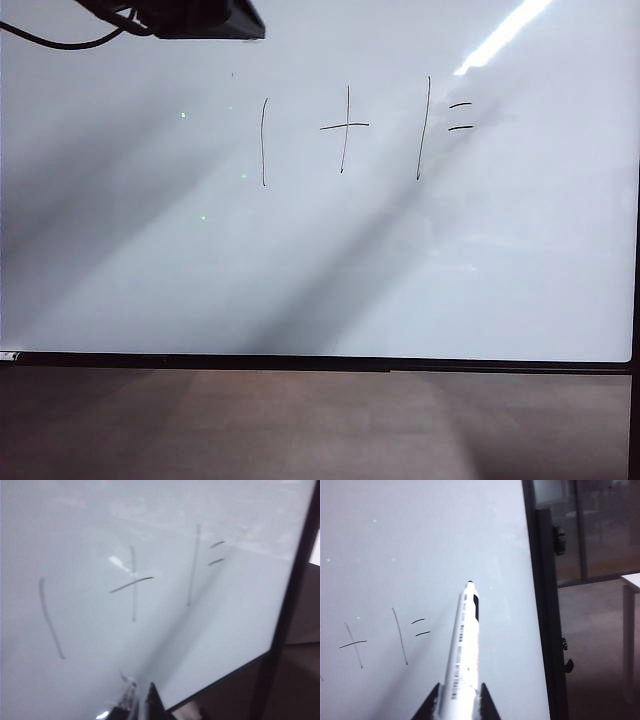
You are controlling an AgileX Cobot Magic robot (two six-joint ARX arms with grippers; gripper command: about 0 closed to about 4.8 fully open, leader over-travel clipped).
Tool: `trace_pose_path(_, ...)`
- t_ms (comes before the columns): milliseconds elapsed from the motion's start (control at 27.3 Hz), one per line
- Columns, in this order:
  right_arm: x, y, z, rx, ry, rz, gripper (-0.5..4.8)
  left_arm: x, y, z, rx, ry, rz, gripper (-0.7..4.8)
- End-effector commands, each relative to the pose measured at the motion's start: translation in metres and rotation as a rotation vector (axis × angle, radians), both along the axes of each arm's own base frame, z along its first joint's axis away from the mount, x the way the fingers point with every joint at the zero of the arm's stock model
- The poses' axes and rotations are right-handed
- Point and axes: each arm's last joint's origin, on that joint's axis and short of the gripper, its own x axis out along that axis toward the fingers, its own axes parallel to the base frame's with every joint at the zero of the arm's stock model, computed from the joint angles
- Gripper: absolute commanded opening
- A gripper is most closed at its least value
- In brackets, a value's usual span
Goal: Reach to the right to find the marker pen, pick it up, and write the answer to the math problem on the whiteboard.
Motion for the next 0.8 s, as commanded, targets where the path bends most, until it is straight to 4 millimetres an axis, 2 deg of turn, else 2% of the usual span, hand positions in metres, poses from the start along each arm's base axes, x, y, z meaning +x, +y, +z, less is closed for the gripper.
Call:
trace_pose_path(37, -0.001, 0.001, 0.003, -0.007, -0.019, 0.008, -0.05, -0.011, -0.010, 0.003, -0.007, -0.012, -0.053, 0.27)
trace_pose_path(183, -0.001, 0.001, 0.003, -0.007, -0.019, 0.011, -0.05, -0.020, -0.021, 0.003, -0.006, -0.011, -0.118, 0.27)
trace_pose_path(366, -0.001, 0.001, 0.003, -0.008, -0.019, 0.012, -0.05, -0.024, -0.024, 0.002, 0.000, -0.005, -0.218, 0.27)
trace_pose_path(659, -0.001, 0.002, 0.004, -0.017, -0.026, 0.050, -0.05, -0.024, -0.024, 0.002, 0.001, -0.004, -0.217, 0.27)
trace_pose_path(805, 0.005, 0.000, 0.004, -0.025, -0.017, 0.047, -0.05, -0.023, -0.023, 0.003, 0.000, -0.005, -0.209, 0.27)
